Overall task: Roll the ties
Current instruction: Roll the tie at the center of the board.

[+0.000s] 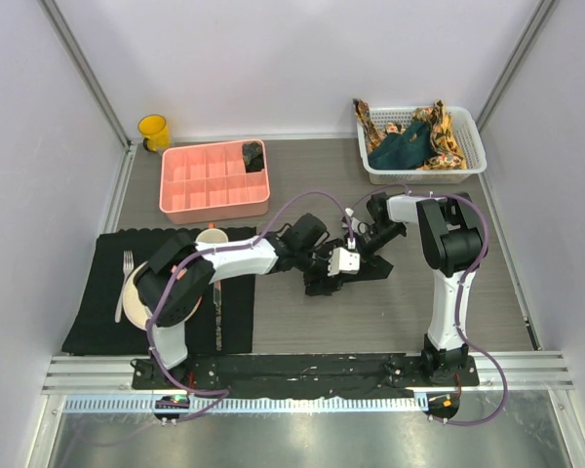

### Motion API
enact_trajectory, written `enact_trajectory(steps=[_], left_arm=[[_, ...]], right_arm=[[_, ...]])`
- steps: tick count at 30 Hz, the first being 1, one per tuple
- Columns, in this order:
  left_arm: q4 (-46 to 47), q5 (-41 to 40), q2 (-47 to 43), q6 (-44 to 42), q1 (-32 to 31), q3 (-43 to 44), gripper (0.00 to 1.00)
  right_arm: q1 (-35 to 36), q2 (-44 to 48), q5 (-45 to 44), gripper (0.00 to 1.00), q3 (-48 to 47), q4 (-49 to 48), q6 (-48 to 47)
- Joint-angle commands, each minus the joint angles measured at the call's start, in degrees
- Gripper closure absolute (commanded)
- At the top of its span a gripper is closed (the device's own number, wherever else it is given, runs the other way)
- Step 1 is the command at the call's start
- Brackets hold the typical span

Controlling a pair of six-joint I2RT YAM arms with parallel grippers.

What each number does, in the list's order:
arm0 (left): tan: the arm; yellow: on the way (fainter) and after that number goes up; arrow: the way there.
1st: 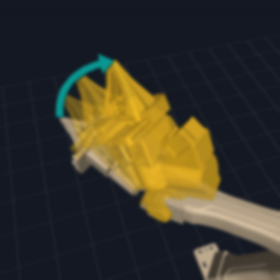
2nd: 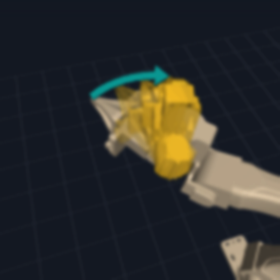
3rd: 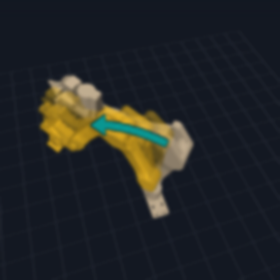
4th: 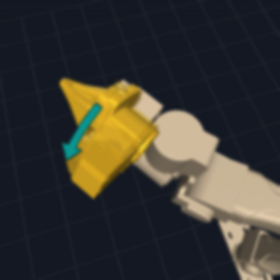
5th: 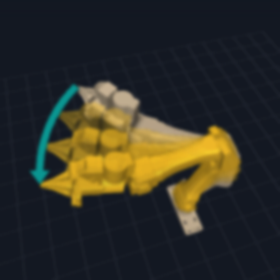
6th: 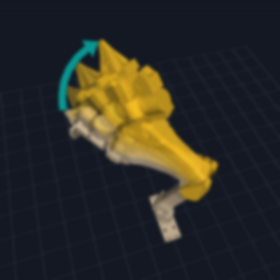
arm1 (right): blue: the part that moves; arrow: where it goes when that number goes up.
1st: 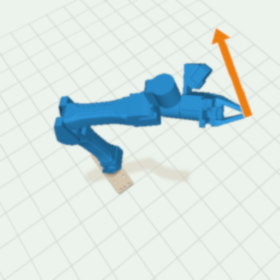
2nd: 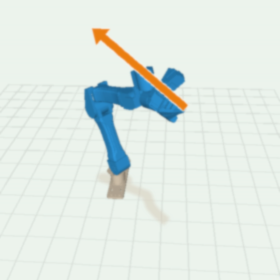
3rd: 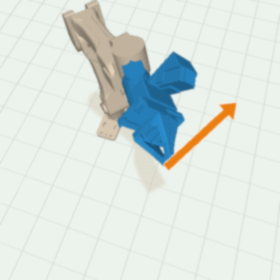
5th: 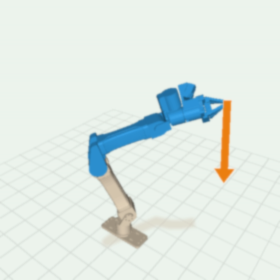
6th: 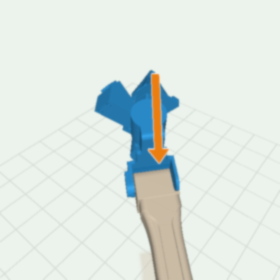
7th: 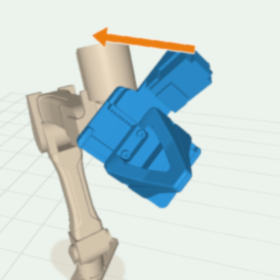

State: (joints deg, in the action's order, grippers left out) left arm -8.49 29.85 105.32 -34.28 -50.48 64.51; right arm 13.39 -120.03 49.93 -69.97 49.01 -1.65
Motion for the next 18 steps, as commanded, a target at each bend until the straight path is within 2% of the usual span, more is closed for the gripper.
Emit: enact_trajectory(steps=[1, 5, 6, 7, 9, 10, 13, 14, 18], left_arm=[[1.99, -3.30, 2.08, -2.28, -0.85, 2.55, 0.25], [2.51, -4.36, 3.66, -2.19, -1.02, 2.29, 0.46], [2.51, -4.53, 3.75, -2.11, -1.03, 2.29, 0.54], [2.43, -4.71, 4.02, -1.76, -0.94, 2.20, 0.59], [1.47, -4.19, 4.28, -1.31, -0.76, 1.76, 0.70], [1.37, -2.79, 4.19, -1.31, -0.50, 1.15, 0.73], [1.55, -0.32, 3.32, -0.87, 0.12, -1.66, 0.80], [1.55, 0.56, 3.23, -0.61, 0.55, -2.19, 0.81], [1.63, 2.49, 3.23, 0.18, 1.35, -4.65, 0.83]], right_arm=[[0.32, -2.76, -5.81, 0.99, -0.43, -1.64, -0.28], [0.41, -2.14, -5.02, 0.99, -0.16, -1.03, -0.81], [0.41, -1.97, -4.67, 0.99, -0.16, -0.85, -0.90], [0.41, -1.88, -4.06, 0.99, -0.16, -0.76, -1.25], [0.32, -0.74, -0.46, 0.98, -0.07, -0.15, -1.86], [0.32, -0.13, 1.03, 0.91, -0.16, 0.38, -3.26], [-0.55, 2.77, 5.34, 0.81, -1.39, 4.67, -5.47], [-1.77, 3.39, 6.57, 0.74, -2.18, 5.30, -5.73], [-4.24, 4.19, 7.20, 0.70, -4.11, 7.32, -6.08]])
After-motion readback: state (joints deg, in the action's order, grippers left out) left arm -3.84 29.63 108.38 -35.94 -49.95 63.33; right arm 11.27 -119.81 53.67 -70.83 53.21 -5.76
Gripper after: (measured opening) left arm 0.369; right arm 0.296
